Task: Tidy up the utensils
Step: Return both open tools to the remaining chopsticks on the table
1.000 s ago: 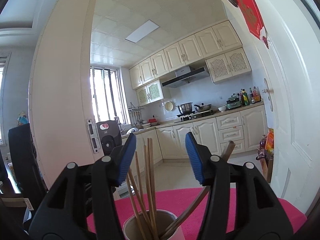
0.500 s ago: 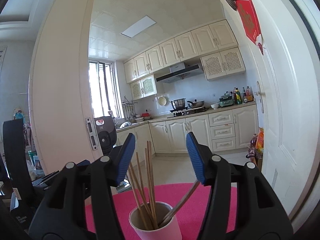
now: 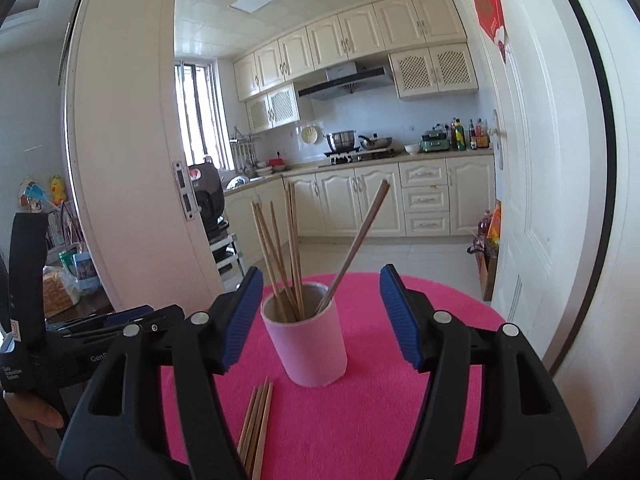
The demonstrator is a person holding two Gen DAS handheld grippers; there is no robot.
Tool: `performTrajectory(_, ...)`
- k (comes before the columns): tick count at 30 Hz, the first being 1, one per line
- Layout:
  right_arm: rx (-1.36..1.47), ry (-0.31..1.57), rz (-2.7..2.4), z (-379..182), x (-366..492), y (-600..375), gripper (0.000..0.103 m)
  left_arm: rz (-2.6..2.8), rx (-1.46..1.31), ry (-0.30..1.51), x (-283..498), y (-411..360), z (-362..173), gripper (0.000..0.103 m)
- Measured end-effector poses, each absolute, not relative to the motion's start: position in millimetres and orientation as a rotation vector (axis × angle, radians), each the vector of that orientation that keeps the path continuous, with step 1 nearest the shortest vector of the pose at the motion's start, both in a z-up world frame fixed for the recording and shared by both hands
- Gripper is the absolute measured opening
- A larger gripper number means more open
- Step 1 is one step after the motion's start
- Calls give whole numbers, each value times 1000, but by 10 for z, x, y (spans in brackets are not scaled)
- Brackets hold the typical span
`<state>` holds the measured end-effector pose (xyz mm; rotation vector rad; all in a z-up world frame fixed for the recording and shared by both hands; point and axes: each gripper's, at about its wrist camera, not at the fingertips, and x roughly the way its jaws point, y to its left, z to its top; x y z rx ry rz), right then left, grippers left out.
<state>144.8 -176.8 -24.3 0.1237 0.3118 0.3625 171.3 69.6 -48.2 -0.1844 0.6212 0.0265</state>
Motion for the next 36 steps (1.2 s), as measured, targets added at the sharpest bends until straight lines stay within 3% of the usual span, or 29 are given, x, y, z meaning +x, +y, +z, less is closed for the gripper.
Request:
performTrajectory(9,58,623,391,-681,1503,-1595,65,-29,-183,988,1699,651,-1213,53)
performTrajectory(15,41,699,399,-828,1464,-1576,66,-33,-122,1136,1729,531,-1501,53)
performTrajectory(36,80,754,394,-917,1561,-1689,67,-27,-37,1140,1716,302,-1601,54)
